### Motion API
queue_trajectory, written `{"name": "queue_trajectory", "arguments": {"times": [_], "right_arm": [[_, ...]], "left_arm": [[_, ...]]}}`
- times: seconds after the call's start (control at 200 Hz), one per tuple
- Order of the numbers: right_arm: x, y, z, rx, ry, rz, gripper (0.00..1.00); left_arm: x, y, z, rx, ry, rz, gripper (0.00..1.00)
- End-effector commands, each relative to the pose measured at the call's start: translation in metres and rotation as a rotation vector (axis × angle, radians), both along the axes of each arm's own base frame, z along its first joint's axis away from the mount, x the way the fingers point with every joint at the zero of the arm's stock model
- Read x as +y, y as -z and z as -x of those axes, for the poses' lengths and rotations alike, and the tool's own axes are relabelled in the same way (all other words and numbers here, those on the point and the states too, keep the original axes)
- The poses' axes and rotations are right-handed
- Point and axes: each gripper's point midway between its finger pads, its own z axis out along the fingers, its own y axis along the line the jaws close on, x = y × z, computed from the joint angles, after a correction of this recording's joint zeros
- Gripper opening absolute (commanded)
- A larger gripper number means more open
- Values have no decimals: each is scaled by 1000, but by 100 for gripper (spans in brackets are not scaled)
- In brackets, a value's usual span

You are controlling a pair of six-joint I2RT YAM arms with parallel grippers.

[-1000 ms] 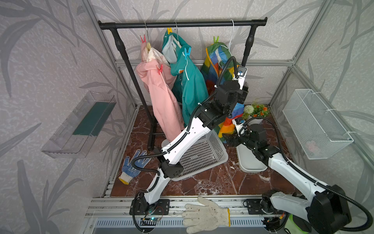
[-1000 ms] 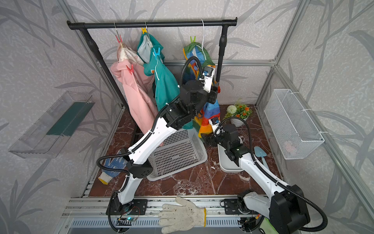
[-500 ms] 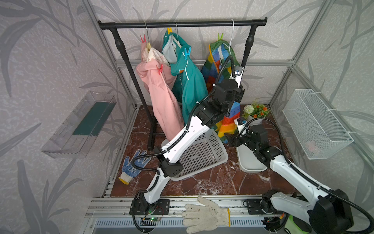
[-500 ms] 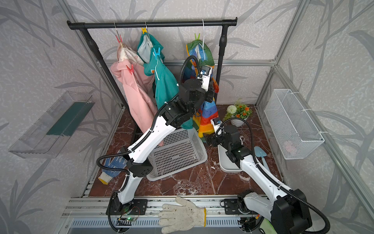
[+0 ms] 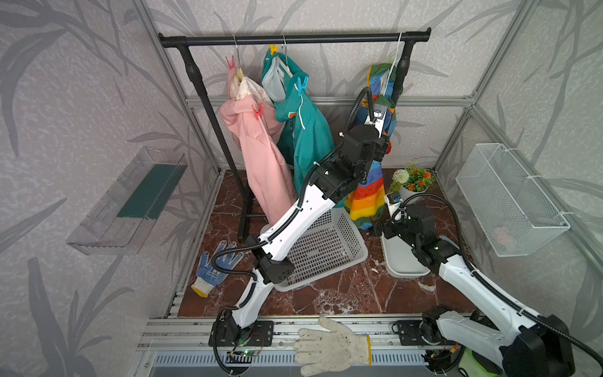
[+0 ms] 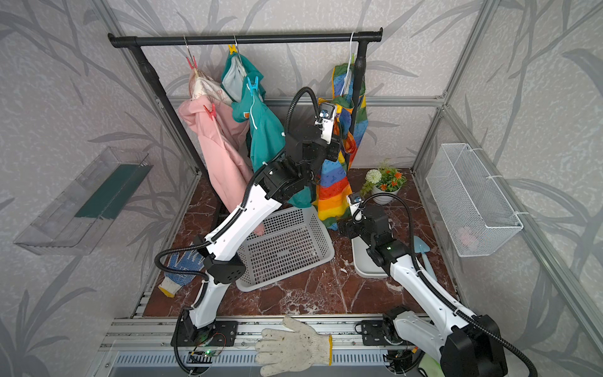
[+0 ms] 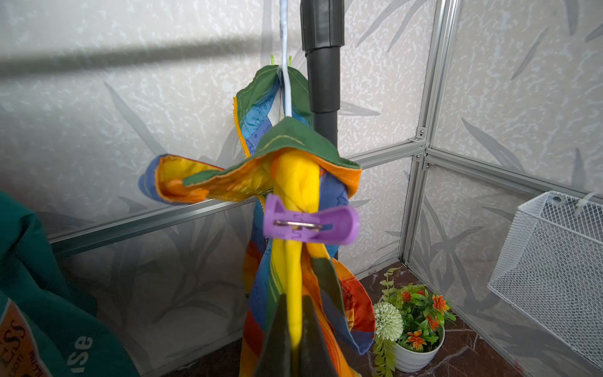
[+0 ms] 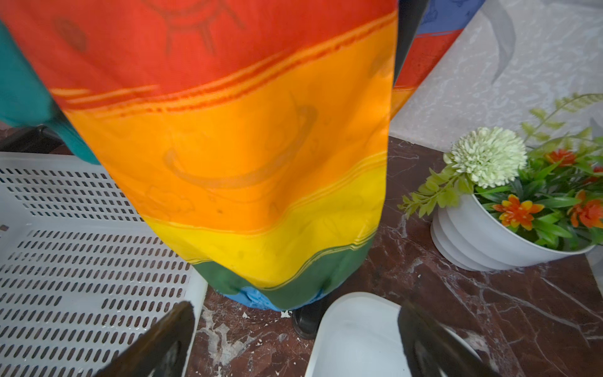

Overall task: Remove the clothespins securing jackets to the hanger
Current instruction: Pick up the hanger from the clothesline.

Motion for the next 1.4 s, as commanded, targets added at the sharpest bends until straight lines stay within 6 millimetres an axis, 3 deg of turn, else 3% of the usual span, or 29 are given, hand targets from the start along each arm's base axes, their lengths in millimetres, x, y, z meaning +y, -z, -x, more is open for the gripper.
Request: {"name": "queue_trajectory", "arguments": {"times": [0.0,0.415,0.82,1.395], "right_arm": [[-6,-6,2,-24,17,18,97],[-9,-1,2,-6,38,13,98],[-8,4,4,13,30,13,98],[-2,4,3,26,8,-11,98]], "left_arm": [[14,-28,8,-62,-20,13,0],[33,-62,14,-159,-83,36,0],[60,-113,27,-309,-151,105,0],[99,-144,41,-360,-256,155,0]]}}
